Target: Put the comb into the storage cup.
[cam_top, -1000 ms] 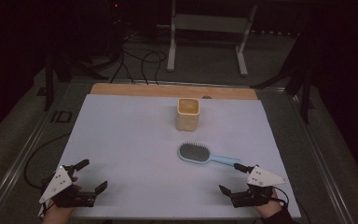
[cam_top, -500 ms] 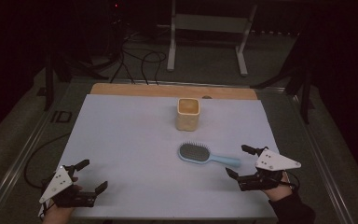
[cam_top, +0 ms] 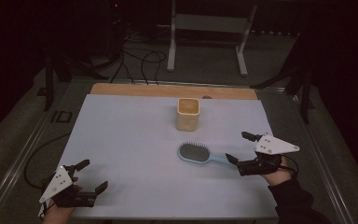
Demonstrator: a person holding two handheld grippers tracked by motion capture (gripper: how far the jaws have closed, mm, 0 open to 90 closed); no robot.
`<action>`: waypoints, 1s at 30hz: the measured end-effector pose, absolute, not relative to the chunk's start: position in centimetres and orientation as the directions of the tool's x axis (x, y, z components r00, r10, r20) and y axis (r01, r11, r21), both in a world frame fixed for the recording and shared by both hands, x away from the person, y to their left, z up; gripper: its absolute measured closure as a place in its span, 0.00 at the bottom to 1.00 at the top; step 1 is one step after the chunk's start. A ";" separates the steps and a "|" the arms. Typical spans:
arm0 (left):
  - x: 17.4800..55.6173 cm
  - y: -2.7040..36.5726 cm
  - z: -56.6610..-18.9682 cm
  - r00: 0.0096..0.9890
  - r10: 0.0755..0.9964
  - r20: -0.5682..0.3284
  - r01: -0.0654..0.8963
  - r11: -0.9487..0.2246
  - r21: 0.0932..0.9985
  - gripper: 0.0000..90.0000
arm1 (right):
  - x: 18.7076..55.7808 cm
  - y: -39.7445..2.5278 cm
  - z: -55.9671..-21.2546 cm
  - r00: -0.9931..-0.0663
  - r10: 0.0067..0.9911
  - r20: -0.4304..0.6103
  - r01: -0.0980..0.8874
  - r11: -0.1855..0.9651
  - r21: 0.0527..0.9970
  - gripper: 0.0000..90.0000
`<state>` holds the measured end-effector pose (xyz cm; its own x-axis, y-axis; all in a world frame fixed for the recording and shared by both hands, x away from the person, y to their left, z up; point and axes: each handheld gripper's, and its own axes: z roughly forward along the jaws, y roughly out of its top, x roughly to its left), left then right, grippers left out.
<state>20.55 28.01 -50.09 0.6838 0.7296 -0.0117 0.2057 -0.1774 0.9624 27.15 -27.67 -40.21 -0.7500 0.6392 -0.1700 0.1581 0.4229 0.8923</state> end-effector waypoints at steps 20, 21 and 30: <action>20.6 28.0 -50.1 0.685 0.728 -0.012 0.206 -0.178 0.962 0.00 | 31.1 -27.7 -41.6 -0.751 0.647 -0.134 0.216 0.432 0.876 0.13; 20.6 28.0 -50.1 0.685 0.728 -0.012 0.206 -0.178 0.962 0.00 | 31.3 -27.7 -41.8 -0.749 0.649 -0.133 0.219 0.431 0.875 0.13; 20.5 28.0 -50.1 0.686 0.727 -0.010 0.204 -0.178 0.963 0.00 | 32.3 -28.0 -43.5 -0.750 0.653 -0.104 0.264 0.440 0.858 0.15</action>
